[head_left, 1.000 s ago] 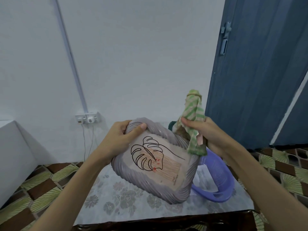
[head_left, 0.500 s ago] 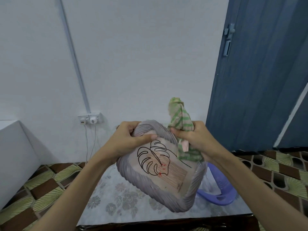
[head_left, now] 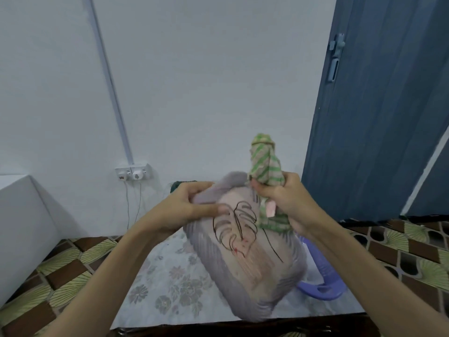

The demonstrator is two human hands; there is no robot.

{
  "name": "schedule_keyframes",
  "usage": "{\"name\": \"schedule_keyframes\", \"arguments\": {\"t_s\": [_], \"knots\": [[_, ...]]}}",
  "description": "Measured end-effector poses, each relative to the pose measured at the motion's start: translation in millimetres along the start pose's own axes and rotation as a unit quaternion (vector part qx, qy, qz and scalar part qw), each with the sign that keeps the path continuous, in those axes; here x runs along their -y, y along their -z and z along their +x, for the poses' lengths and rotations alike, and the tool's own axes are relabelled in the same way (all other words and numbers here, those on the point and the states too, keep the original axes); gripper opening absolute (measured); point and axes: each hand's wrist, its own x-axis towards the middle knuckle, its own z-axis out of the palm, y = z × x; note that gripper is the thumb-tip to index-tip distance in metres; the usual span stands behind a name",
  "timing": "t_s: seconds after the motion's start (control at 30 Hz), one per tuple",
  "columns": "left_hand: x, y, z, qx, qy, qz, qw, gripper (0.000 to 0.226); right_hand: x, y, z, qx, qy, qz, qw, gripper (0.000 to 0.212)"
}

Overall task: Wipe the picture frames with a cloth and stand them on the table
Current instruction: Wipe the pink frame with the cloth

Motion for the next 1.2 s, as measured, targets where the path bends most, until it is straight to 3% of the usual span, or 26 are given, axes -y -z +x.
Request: {"name": "schedule_keyframes", "arguments": {"t_s": [0.07,0.13,0.27,0.4,0.5,0.6,0.77,0.87,1.0,1.1,1.2], "knots": [[5,3,0,-0.064,0.014,-0.052,0.996,0.033,0,4,1,-0.006,-0.007,0.053,0.999,0.003],[5,2,2,-0.105,0.012,-0.033,0.994,0.033,3,5,1,0.016,0.026,0.014,0.999,0.009],[-5,-1,5,-0.096,-0.024,0.018,0.995,0.035,8,4,6,-0.013,0.087,-0.099,0.991,0.005],[-5,1,6,-0.073,-0.045,0.053,0.995,0.037,7,-2,8,-0.041,0.102,-0.095,0.989,0.011],[-3,4,5,-0.078,-0.046,0.05,0.995,0.037,8,4,5,0.033,0.079,-0.02,0.996,0.012],[-4,8,4,-0.07,-0.052,0.065,0.994,0.029,8,10,3,0.085,0.077,-0.048,0.992,0.016],[-10,-1,7,-0.047,-0.058,0.09,0.993,0.009,4,2,10,-0.023,0.036,0.006,0.999,0.02],[-8,-1,8,-0.069,-0.039,0.038,0.996,0.021,8,6,12,-0.042,0.015,0.074,0.996,0.008],[2,12,12,-0.175,-0.005,-0.131,0.976,0.008,8,35,17,-0.073,0.008,0.136,0.988,0.007],[11,26,15,-0.258,0.012,-0.245,0.935,0.013,-4,53,9,-0.035,-0.036,0.078,0.996,0.018],[18,22,20,-0.283,0.003,-0.306,0.909,0.011,-23,39,-6,0.034,-0.087,0.069,0.993,0.02]]}}
